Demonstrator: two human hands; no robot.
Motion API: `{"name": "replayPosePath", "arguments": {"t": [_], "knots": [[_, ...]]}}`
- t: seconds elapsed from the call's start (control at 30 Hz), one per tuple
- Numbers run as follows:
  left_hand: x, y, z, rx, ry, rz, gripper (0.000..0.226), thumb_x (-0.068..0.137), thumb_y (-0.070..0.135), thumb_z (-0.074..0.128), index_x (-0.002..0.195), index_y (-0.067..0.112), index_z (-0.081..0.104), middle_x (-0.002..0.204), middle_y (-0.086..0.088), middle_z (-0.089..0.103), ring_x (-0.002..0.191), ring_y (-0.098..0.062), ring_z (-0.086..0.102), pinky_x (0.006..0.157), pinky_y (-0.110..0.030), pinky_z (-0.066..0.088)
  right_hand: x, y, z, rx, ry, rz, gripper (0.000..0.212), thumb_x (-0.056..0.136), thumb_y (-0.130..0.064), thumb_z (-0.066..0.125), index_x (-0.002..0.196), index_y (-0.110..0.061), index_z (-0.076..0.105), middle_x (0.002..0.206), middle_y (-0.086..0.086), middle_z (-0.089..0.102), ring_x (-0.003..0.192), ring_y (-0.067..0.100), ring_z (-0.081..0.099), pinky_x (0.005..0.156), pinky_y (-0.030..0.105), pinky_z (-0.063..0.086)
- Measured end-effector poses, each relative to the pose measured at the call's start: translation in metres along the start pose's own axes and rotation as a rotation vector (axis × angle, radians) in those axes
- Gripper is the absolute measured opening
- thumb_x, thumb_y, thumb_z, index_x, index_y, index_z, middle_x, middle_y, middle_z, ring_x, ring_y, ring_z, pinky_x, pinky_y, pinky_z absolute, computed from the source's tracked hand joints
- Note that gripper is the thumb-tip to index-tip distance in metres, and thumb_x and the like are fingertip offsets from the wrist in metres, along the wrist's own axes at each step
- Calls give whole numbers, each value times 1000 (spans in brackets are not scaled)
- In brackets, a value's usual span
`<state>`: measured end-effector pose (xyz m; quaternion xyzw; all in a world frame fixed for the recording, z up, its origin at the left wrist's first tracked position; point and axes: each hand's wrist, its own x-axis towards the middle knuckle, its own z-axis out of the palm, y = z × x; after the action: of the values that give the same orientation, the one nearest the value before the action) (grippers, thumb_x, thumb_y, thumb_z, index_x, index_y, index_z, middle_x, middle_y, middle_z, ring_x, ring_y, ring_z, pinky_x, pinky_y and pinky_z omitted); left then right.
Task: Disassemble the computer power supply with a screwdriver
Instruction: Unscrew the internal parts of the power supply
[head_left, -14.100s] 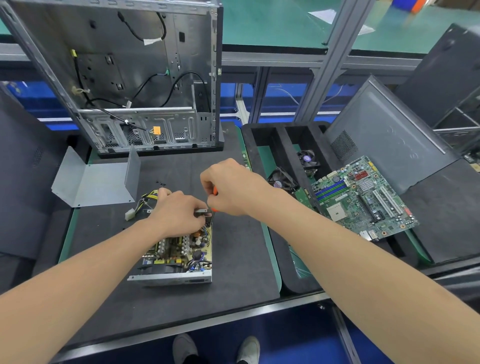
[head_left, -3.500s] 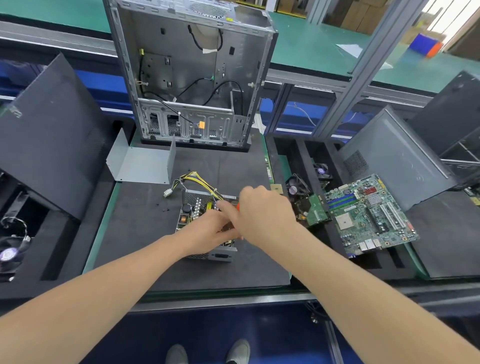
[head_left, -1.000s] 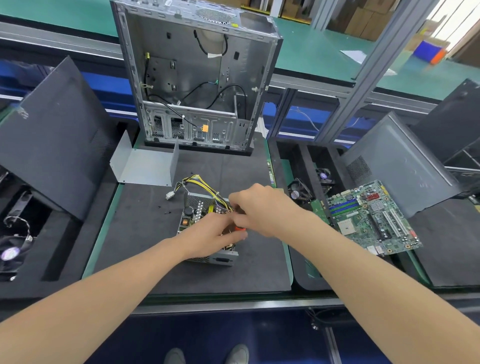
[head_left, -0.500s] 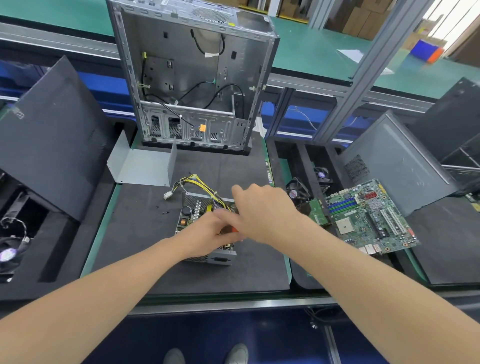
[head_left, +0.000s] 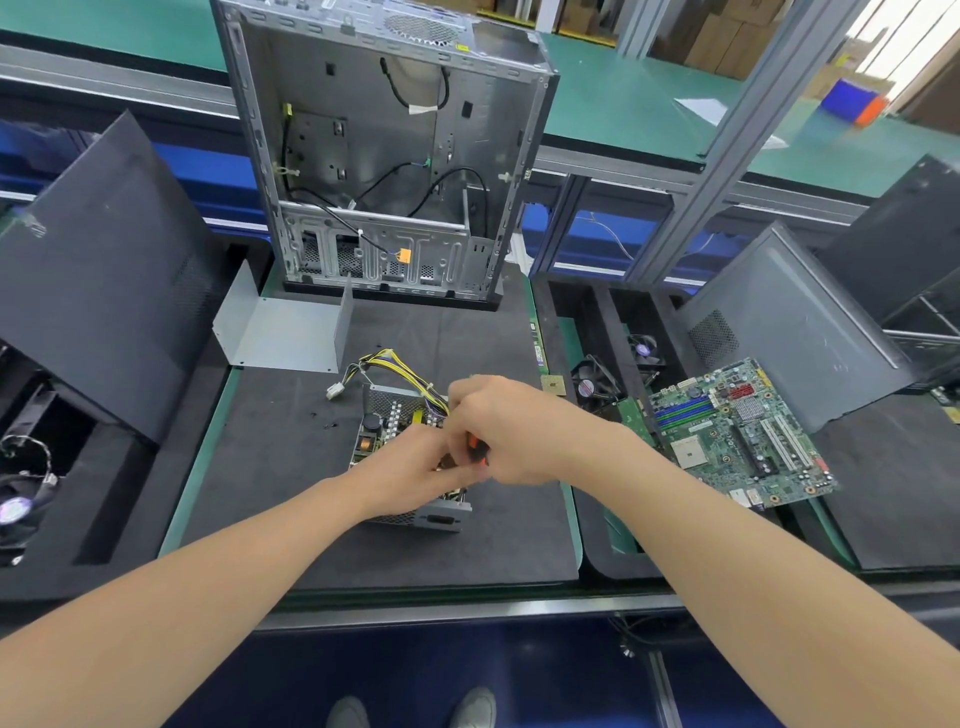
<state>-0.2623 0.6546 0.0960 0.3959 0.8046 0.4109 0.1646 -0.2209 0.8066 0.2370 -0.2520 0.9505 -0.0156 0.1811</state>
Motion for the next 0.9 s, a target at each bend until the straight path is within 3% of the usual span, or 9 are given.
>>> {"name": "replayPosePath", "arguments": {"t": [0.1,0.2,0.27,0.33,0.43,0.5,0.67,0.9], "knots": [[1,-1,-2,-18,-8,-52,30,89,61,48,77,36,58,73,18,65,63,-7,55,57,-28,42,-3,-6,1,-2,103,129,18,90,-34,63,97,-18,59,87,-4,44,80,24,55,57,33,39],[0,2,-1,-130,-38,-16,24,95,49,59,91,31,74,88,8,76,81,-23,66,75,-41,55,2,-17,10,-224,203,410,47,99,-60,43,85,-15,43,66,0,34,66,31,49,53,32,28],[-1,6,-3,-120,-37,-2,18,93,50,63,89,38,74,89,12,76,80,-11,67,76,-27,54,8,-21,16,-199,194,468,41,104,-51,43,84,-15,43,65,2,33,73,34,58,58,34,35],[-2,8,-5,-61,-17,-24,9,91,45,66,82,45,65,85,24,71,78,-1,64,70,-12,45,10,-17,16,-92,172,446,21,102,-33,50,89,-18,45,70,3,38,82,38,61,59,34,36],[-2,1,-8,-29,12,-49,39,84,4,64,84,42,55,81,27,66,75,8,58,66,-11,40,5,-9,10,119,140,310,4,91,-18,59,92,-19,55,92,3,51,85,32,58,66,37,48],[-1,-3,-10,-17,7,-92,48,79,-4,57,80,44,53,76,26,64,72,8,55,61,-15,38,2,-8,8,176,109,232,11,85,-9,62,88,-20,65,97,-2,50,87,25,58,75,40,54],[2,-2,-7,35,-3,-64,53,78,-13,51,84,40,56,82,52,57,80,26,53,70,1,38,0,-3,7,219,139,268,16,80,-10,67,76,-25,62,90,-8,46,86,23,60,75,42,57],[3,-1,-6,42,4,-34,67,81,-11,53,84,57,53,82,45,61,81,24,54,73,2,37,-11,3,-3,228,186,270,17,79,-14,70,73,-26,60,88,-10,49,88,22,61,71,37,55]]}}
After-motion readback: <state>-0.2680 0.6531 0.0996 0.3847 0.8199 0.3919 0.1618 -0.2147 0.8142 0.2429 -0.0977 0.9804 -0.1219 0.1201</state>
